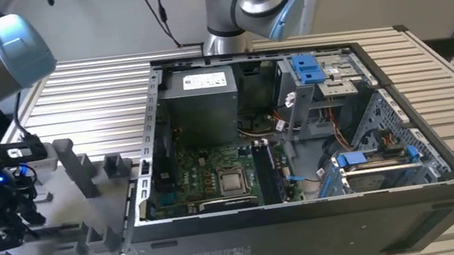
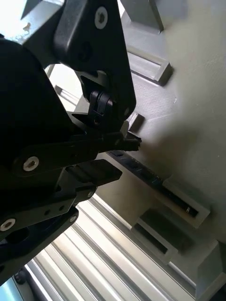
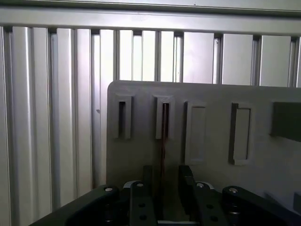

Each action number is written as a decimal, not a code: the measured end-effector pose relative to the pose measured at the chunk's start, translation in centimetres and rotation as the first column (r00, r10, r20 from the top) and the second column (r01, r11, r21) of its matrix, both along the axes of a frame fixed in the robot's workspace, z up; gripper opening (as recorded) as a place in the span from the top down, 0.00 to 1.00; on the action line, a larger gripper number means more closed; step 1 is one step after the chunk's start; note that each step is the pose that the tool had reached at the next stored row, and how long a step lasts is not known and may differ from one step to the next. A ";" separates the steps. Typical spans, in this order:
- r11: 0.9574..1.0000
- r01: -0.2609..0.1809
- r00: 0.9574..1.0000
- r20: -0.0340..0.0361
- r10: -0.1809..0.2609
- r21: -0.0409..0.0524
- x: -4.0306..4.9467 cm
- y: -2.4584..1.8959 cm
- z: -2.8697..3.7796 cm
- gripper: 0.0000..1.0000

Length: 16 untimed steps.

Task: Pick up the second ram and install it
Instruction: 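Pick up the second ram and move it above second insertion slot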

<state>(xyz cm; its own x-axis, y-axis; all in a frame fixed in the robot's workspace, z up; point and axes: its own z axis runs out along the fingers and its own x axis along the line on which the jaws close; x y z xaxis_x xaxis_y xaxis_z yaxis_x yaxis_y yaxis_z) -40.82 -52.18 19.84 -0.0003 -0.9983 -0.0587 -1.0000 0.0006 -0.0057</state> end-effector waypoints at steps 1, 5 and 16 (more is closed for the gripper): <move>1.000 -0.001 1.000 0.004 0.001 0.001 -0.05 0.00 -0.12 0.64; 1.000 -0.007 1.000 0.014 0.007 0.001 -0.33 0.00 -0.29 0.64; 1.000 -0.013 1.000 0.014 0.013 0.001 -0.48 0.00 -0.42 0.64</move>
